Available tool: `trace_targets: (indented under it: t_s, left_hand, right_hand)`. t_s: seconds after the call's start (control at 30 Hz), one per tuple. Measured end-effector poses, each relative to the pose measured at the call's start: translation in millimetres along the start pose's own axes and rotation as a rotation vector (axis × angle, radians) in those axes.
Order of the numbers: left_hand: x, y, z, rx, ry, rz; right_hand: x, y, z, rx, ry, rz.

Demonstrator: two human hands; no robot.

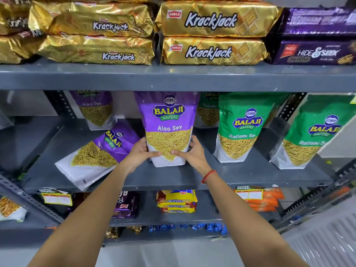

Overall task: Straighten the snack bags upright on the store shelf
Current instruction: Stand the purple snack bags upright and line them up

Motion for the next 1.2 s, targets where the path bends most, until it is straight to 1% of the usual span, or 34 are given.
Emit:
trace_targets:
  t_s: [0.17, 0.23, 0.37, 0.47, 0.67, 0.73, 0.77, 0.83, 0.9, 0.93, 1.0, 1.07, 1.13, 1.2]
  left_hand:
    - [-12, 0, 18, -0.020, -0.007, -0.082]
    - [-15, -1, 26, -0.017, -0.006, -0.089]
    - [-19, 2, 36, -0.022, 0.001, -0.082]
    - [-21, 8, 38, -0.043, 0.017, -0.041]
    - [-18, 8, 37, -0.073, 0.012, 0.008]
    - [-15, 9, 37, -0.079, 0.019, 0.010]
    - [-13, 13, 35, -0.088, 0.023, -0.010]
    - [-7, 31, 27, -0.110, 0.010, -0.082]
    - [0, 58, 10, -0.100, -0.055, -0.151]
    - [5, 75, 0, -0.093, -0.101, -0.191]
    - [18, 118, -16, -0.132, -0.175, -0.342]
    - [32, 167, -23, -0.233, -0.200, -0.518]
    - [45, 214, -21, -0.427, -0.158, -0.670]
    - [53, 251, -8, -0.616, -0.019, -0.739]
  right_hand:
    - [-2, 2, -9, 0.090, 0.008, -0.034]
    - [-1, 1, -11, 0.112, 0.006, -0.036]
    - [5, -2, -22, 0.129, -0.020, -0.059]
    - [9, -8, -26, 0.142, -0.029, -0.074]
    - [14, -11, -27, 0.133, -0.009, -0.090]
    - [21, -11, -22, 0.112, 0.022, -0.144]
    - [26, -9, -19, 0.087, 0.044, -0.199]
    - [42, -6, -11, 0.073, 0.107, -0.366]
    - [62, -11, -2, 0.130, 0.161, -0.521]
    - [69, -20, 0, 0.155, 0.175, -0.544]
    - [74, -50, 6, 0.194, 0.198, -0.469]
    - [69, -90, 9, 0.231, 0.207, -0.305]
    - [61, -134, 10, 0.209, 0.145, -0.131]
    - [53, -173, 7, 0.179, 0.020, -0.003]
Point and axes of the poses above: each hand's wrist, its own x-axis away from the middle knuckle, its own y-axis out of the back of the hand, z = x × y, the point moved 9 cm from there along -x, towards the middle knuckle, and after that the axes turned 2 degrees about y, right-handed, at the moved point
